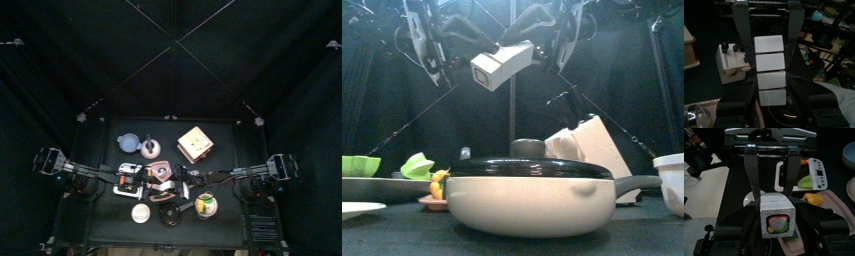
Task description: Hand over white sushi roll
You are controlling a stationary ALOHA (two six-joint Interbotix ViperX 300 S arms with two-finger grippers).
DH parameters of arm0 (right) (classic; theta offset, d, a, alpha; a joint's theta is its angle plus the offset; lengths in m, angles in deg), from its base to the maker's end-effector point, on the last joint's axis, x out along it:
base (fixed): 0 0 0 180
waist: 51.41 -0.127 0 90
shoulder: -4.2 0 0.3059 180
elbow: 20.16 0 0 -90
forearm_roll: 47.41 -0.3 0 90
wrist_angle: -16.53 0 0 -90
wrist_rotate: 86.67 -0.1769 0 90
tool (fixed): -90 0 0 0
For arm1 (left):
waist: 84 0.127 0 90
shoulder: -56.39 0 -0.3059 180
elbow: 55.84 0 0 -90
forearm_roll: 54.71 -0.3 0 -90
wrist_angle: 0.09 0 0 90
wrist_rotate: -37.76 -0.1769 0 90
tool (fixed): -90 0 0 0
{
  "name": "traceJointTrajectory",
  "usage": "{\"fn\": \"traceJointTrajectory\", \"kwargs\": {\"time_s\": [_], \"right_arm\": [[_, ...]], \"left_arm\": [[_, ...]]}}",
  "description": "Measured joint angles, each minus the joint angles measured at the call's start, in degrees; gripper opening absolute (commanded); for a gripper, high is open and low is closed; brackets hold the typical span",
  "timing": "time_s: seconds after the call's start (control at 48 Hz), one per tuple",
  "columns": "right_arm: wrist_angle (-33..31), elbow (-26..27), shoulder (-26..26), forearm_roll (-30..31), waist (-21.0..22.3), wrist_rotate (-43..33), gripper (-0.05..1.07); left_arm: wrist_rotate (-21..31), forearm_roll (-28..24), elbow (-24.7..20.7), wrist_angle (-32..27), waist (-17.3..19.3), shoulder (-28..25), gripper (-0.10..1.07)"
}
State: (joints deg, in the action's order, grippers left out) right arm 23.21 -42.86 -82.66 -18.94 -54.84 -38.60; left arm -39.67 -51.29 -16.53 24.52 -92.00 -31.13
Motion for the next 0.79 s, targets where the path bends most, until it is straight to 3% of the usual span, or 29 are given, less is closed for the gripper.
{"fn": "traceJointTrajectory", "kwargs": {"time_s": [0.292, 0.604, 0.792], "right_arm": [[-0.09, 0.00, 0.00, 0.09, -0.26, 0.00, 0.68], [-0.09, -0.09, -0.09, 0.09, -0.44, -0.09, 0.68], [-0.09, -1.05, -0.44, 0.00, -0.53, -0.09, 0.68]], "left_arm": [[-0.09, -0.09, 0.00, 0.35, 0.26, 0.00, 0.63], [-0.18, -0.26, 0.44, 4.48, 0.35, 0.09, 0.90], [-0.09, -0.35, 1.41, 7.03, 0.44, 0.18, 0.95]]}}
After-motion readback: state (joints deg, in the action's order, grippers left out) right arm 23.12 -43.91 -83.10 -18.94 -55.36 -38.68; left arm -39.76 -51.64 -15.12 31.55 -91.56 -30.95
